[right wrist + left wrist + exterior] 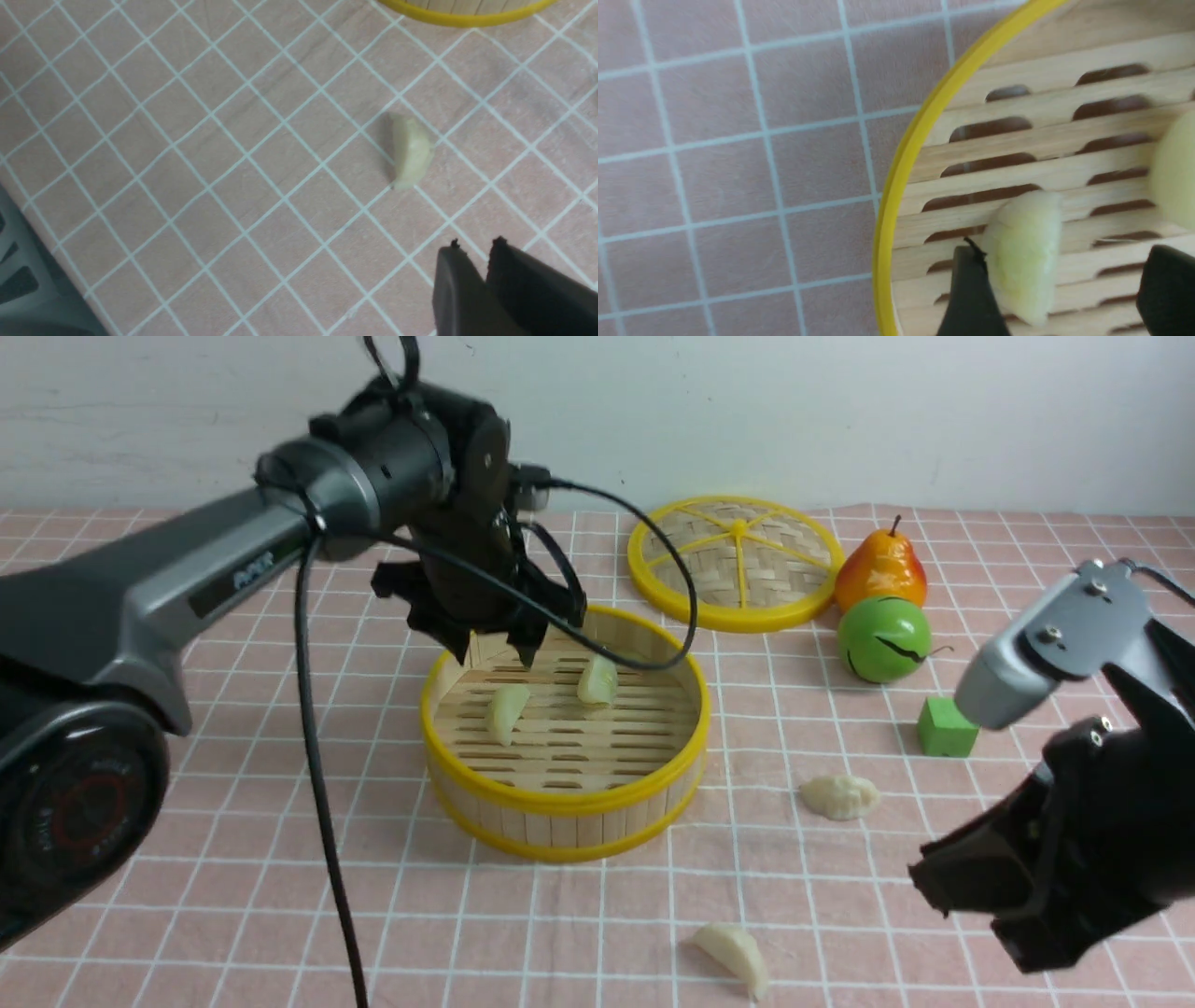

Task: Put the dumplings into the steamer on the table with the pink tablecloth.
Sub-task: 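Reach for and grasp a dumpling lying on the table beside the steamer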

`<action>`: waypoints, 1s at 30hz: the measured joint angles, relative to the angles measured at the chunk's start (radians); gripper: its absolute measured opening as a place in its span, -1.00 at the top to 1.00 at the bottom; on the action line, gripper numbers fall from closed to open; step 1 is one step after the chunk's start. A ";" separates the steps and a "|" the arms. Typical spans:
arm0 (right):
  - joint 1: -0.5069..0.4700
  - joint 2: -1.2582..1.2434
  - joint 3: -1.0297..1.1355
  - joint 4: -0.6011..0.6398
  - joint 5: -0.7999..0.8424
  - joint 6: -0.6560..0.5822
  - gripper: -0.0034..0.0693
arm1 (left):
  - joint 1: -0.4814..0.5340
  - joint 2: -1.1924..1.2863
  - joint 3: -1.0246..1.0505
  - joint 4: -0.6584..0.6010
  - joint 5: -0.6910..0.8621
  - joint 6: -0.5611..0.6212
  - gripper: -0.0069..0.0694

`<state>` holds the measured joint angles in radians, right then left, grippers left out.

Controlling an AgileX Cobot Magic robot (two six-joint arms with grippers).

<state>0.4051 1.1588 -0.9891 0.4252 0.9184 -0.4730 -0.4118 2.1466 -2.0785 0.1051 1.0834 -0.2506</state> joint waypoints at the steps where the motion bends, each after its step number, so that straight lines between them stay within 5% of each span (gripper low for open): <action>1: 0.000 0.021 -0.019 -0.011 0.003 0.001 0.61 | 0.000 -0.029 -0.014 0.000 0.020 0.005 -0.39; 12: 0.208 0.317 -0.167 -0.225 0.002 0.140 0.54 | -0.002 -0.398 -0.045 -0.008 0.163 0.044 -0.18; 17: 0.276 0.454 -0.212 -0.370 -0.017 0.286 0.24 | -0.002 -0.542 0.006 -0.023 0.163 0.044 0.16; 19: 0.277 0.521 -0.215 -0.408 -0.045 0.330 -0.06 | -0.002 -0.621 0.099 -0.031 0.163 0.044 0.38; 25: 0.277 0.651 -0.217 -0.405 -0.157 0.354 -0.58 | -0.002 -0.830 0.409 -0.032 0.163 0.040 0.82; 30: 0.277 0.744 -0.221 -0.398 -0.222 0.357 -0.58 | -0.002 -1.039 0.686 -0.033 0.163 0.008 0.86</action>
<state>0.6825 1.9024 -1.2105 0.0274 0.6965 -0.1160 -0.4136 1.1079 -1.3926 0.0721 1.2461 -0.2427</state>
